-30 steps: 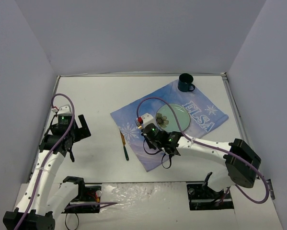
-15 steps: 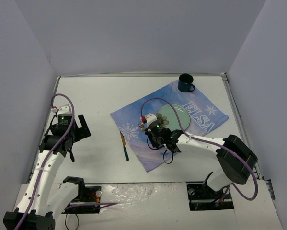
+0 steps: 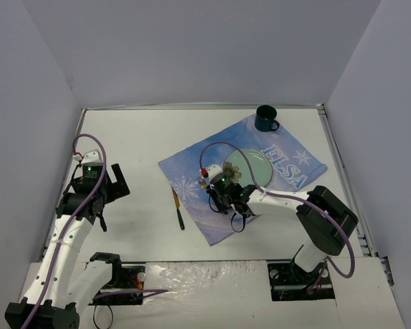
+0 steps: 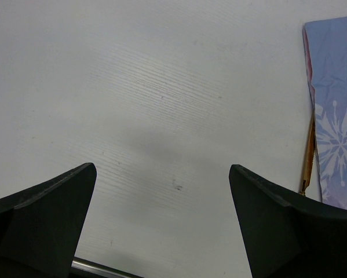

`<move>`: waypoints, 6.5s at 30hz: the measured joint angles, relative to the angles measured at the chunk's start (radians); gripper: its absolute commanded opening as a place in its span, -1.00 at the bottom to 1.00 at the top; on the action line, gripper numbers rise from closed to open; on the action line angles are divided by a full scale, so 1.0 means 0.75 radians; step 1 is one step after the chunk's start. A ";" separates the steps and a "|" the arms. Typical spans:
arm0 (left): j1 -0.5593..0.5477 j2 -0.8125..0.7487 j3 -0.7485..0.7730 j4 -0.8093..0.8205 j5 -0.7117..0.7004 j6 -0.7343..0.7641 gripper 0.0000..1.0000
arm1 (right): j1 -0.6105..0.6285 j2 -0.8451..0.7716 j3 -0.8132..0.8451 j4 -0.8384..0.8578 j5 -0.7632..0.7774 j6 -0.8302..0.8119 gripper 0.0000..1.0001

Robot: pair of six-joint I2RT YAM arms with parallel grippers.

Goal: Set the dinner table for one person

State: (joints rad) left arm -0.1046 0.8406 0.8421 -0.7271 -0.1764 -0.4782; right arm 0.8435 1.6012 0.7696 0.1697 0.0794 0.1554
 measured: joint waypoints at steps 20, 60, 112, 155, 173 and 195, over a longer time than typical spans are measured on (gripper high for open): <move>0.002 -0.004 -0.001 0.000 0.001 0.001 0.94 | 0.017 -0.012 0.040 -0.110 0.037 0.077 0.22; 0.002 0.035 -0.001 0.000 0.001 0.045 0.94 | 0.453 0.509 0.629 -0.227 0.291 0.507 -0.31; 0.019 0.006 -0.001 0.001 0.011 0.056 0.94 | -1.052 -0.098 0.273 -0.361 -0.217 -0.913 -1.00; 0.047 0.062 -0.001 0.001 0.029 0.066 0.94 | -1.238 0.378 0.423 -0.040 -0.376 -1.117 -0.92; 0.054 0.064 -0.001 0.001 0.029 0.066 0.94 | -1.258 0.376 0.414 0.017 -0.382 -1.120 -0.15; 0.054 0.069 0.438 -0.174 0.102 0.098 0.94 | -1.243 -0.859 0.375 -0.078 -0.125 -0.579 1.00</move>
State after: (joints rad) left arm -0.0642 0.8926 1.1703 -0.8577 -0.0996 -0.4045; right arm -0.0889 0.9572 1.0508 0.1110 -0.0145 -0.2786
